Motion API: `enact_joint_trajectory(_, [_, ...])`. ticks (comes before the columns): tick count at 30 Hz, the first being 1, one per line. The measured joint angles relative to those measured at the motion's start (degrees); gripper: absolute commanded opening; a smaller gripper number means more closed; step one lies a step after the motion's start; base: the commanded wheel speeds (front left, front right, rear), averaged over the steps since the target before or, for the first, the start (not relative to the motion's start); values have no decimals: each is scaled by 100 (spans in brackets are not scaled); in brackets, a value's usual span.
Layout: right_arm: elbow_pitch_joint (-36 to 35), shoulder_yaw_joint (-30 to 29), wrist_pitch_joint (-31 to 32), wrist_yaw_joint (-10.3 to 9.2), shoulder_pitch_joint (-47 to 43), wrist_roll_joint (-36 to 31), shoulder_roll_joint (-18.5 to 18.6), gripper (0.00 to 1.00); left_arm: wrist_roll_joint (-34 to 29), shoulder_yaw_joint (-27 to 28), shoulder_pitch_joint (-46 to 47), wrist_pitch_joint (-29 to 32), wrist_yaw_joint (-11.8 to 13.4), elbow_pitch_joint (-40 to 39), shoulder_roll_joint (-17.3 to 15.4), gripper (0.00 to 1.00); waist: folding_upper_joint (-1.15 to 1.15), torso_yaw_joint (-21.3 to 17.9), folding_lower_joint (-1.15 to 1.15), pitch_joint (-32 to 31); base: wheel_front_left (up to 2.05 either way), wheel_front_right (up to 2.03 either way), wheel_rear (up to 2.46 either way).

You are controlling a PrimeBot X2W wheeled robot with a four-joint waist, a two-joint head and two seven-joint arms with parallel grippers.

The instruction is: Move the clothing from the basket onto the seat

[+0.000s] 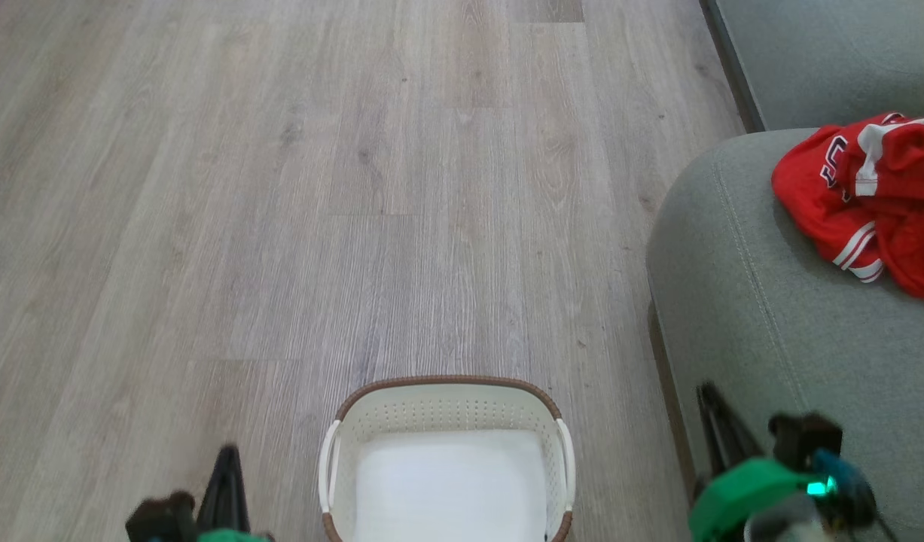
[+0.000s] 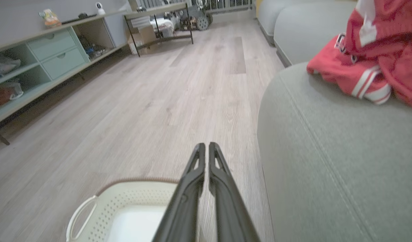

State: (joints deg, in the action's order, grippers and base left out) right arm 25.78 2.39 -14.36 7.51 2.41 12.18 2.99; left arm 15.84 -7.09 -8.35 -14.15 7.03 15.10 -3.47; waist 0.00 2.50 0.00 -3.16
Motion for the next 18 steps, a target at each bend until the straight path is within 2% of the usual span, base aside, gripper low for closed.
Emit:
enact_joint_trajectory(4, [177, -7, 62, 0, -262, 124, 0, 0, 144, 8, -158, 54, -3, 194, 15, 0, 0, -7, 0, 8, 0, 0, 0])
enact_joint_trajectory(18, [42, -98, 289, 0, -243, 1032, 0, 0, 989, 81, -67, 279, -157, 179, 16, 0, 0, -35, 0, 46, 0, 0, 0])
